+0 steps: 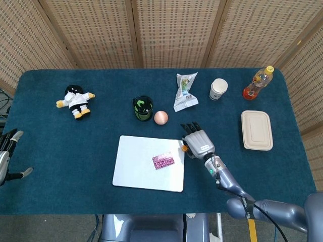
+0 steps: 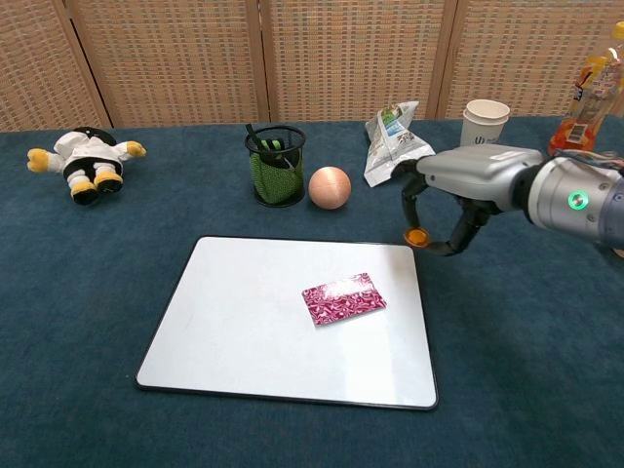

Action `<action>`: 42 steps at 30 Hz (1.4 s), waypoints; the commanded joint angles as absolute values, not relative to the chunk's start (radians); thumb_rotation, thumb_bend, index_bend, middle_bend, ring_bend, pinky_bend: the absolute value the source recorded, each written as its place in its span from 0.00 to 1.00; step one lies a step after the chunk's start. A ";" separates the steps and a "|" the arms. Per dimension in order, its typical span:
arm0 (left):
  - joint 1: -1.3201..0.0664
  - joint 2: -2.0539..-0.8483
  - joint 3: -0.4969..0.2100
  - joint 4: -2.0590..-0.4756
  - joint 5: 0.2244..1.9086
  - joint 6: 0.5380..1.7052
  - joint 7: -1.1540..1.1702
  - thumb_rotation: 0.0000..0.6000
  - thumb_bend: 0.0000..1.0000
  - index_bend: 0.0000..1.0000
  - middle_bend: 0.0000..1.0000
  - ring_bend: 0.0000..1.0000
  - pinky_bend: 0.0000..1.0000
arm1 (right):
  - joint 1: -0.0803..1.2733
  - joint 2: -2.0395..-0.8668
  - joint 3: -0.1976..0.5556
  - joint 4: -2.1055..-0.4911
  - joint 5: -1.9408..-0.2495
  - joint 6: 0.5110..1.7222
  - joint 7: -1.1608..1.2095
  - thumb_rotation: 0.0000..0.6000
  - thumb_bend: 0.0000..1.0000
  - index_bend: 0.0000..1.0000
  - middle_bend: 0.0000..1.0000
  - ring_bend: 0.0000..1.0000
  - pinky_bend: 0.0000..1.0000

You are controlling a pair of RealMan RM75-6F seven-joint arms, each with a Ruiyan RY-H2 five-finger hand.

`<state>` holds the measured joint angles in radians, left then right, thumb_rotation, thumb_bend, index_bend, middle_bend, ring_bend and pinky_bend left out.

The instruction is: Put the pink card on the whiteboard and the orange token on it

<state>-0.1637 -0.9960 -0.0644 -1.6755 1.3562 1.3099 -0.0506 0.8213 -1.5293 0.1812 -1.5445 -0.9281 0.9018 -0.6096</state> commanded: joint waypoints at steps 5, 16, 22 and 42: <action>-0.165 -0.988 -0.063 -1.675 1.360 1.302 -0.075 1.00 0.00 0.00 0.00 0.00 0.00 | 0.913 -1.598 0.201 -1.638 -0.780 0.977 -0.803 1.00 0.39 0.57 0.07 0.00 0.00; -0.167 -0.984 -0.056 -1.675 1.377 1.297 -0.090 1.00 0.00 0.00 0.00 0.00 0.00 | 0.959 -1.697 0.173 -1.597 -0.672 1.033 -0.892 1.00 0.39 0.57 0.08 0.00 0.00; -0.169 -0.985 -0.055 -1.674 1.374 1.293 -0.089 1.00 0.00 0.00 0.00 0.00 0.00 | 0.978 -1.741 0.168 -1.578 -0.654 1.046 -0.904 1.00 0.40 0.57 0.08 0.00 0.00; -0.175 -0.985 -0.057 -1.668 1.362 1.279 -0.095 1.00 0.00 0.00 0.00 0.00 0.00 | 0.981 -1.806 0.163 -1.524 -0.686 1.078 -0.876 1.00 0.26 0.27 0.08 0.00 0.00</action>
